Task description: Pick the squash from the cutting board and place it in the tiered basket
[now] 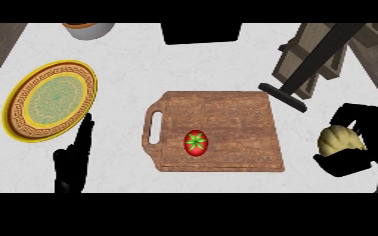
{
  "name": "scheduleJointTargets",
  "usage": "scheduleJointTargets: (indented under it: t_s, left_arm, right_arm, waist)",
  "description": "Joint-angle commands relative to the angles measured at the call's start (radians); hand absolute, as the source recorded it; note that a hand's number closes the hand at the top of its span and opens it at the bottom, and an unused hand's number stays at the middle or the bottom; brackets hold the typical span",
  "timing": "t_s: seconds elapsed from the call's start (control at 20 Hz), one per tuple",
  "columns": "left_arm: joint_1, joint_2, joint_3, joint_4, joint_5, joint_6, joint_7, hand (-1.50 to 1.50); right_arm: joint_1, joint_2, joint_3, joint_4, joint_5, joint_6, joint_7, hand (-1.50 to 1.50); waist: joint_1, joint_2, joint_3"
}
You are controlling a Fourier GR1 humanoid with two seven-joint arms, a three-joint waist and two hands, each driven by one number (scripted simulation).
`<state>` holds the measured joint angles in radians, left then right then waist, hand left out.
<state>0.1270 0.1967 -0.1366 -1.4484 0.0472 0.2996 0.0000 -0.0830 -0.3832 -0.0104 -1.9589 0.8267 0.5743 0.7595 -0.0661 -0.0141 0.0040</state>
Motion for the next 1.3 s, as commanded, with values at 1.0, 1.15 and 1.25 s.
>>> scheduleJointTargets:
  t_s: [1.0,1.15,1.25]
  left_arm:
    - [-0.013,-0.005,-0.014,0.032,-0.015,-0.044,-0.001,0.0]
    - [-0.052,-0.021,-0.011,0.061,-0.012,-0.047,0.019,0.0]
    - [-0.016,-0.018,-0.026,0.027,-0.018,-0.055,-0.003,0.0]
  right_arm:
    - [-0.651,-0.754,-0.705,0.169,-0.837,0.197,0.321,1.5]
    - [-0.693,-0.807,-0.632,0.231,-0.847,0.146,0.323,1.5]
    - [-0.745,-0.849,-0.555,0.276,-0.859,0.113,0.353,1.5]
  waist:
    - [0.072,0.011,-0.008]
    - [0.074,0.014,-0.008]
    - [0.086,0.015,-0.008]
